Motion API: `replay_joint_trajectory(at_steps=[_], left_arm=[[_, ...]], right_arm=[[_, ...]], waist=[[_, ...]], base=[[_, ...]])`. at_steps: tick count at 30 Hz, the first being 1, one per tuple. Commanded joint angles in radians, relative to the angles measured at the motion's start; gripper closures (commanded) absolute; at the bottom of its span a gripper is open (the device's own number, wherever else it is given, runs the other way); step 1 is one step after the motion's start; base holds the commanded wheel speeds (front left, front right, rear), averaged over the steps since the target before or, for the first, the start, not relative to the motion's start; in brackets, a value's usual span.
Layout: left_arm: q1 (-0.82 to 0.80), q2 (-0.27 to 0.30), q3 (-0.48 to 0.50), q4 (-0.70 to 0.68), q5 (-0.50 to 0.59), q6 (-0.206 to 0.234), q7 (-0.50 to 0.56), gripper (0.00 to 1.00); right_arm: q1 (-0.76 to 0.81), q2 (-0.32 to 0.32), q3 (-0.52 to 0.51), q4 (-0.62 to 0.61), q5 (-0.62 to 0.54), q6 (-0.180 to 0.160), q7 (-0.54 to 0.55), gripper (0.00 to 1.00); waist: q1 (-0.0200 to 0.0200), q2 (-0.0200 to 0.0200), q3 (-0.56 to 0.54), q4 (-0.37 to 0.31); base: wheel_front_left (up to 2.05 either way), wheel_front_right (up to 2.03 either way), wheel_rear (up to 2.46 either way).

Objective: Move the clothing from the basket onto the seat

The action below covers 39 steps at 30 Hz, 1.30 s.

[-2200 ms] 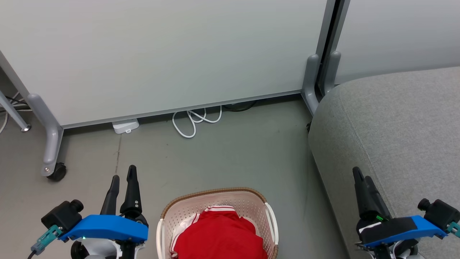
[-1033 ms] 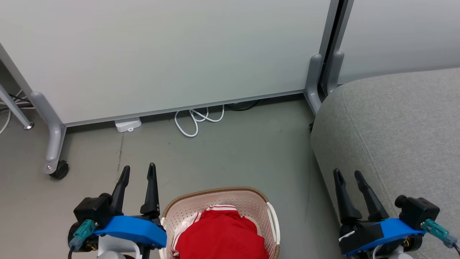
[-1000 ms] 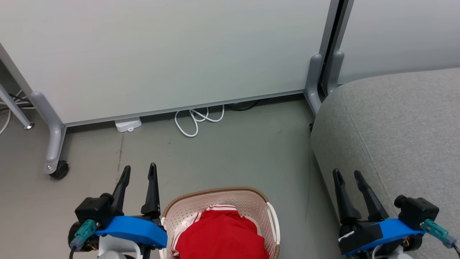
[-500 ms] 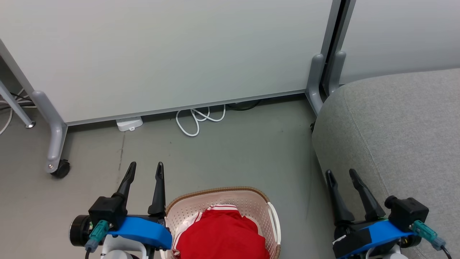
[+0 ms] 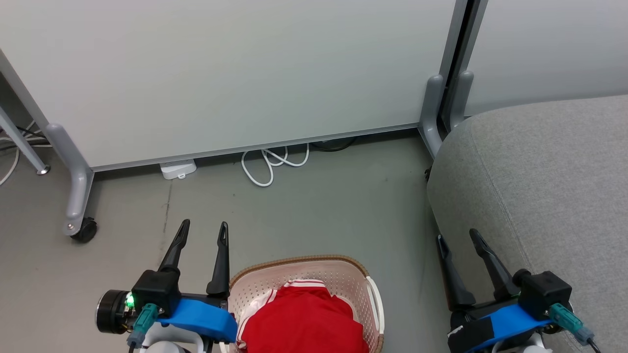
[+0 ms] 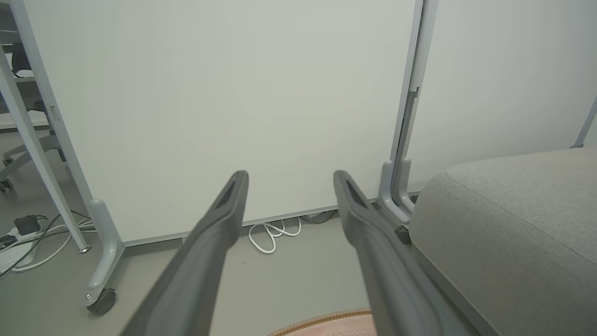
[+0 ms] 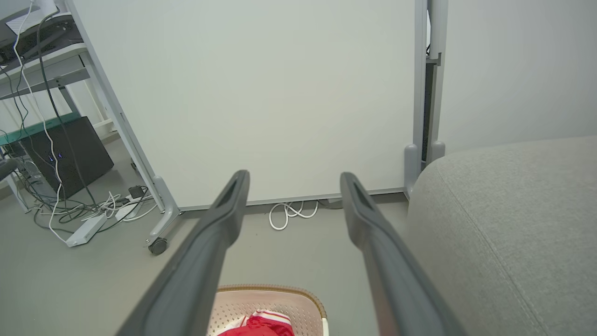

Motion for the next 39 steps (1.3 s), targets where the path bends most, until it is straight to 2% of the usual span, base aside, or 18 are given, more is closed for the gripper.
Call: replay_joint_trajectory(at_steps=[1,15,39], left_arm=[[-0.011,-0.002,0.001,0.002,0.018,-0.004,-0.01,0.0],[-0.011,-0.018,0.019,0.025,0.088,-0.028,-0.035,0.0],[-0.031,-0.033,0.037,0.06,0.084,-0.058,-0.034,0.0]], right_arm=[[-0.009,-0.006,0.004,-0.005,-0.019,0.002,-0.011,0.0],[-0.006,-0.007,0.017,0.005,-0.106,0.001,-0.036,0.0],[-0.011,-0.007,0.022,0.009,-0.097,0.001,-0.035,0.0]], waist=[[0.0,-0.0001,0.0,0.0],[0.0,-0.0001,-0.004,0.006],[0.0,-0.0001,0.006,-0.002]], base=[[0.0,0.0,0.0],[0.0,0.0,0.0],[0.0,0.0,0.0]])
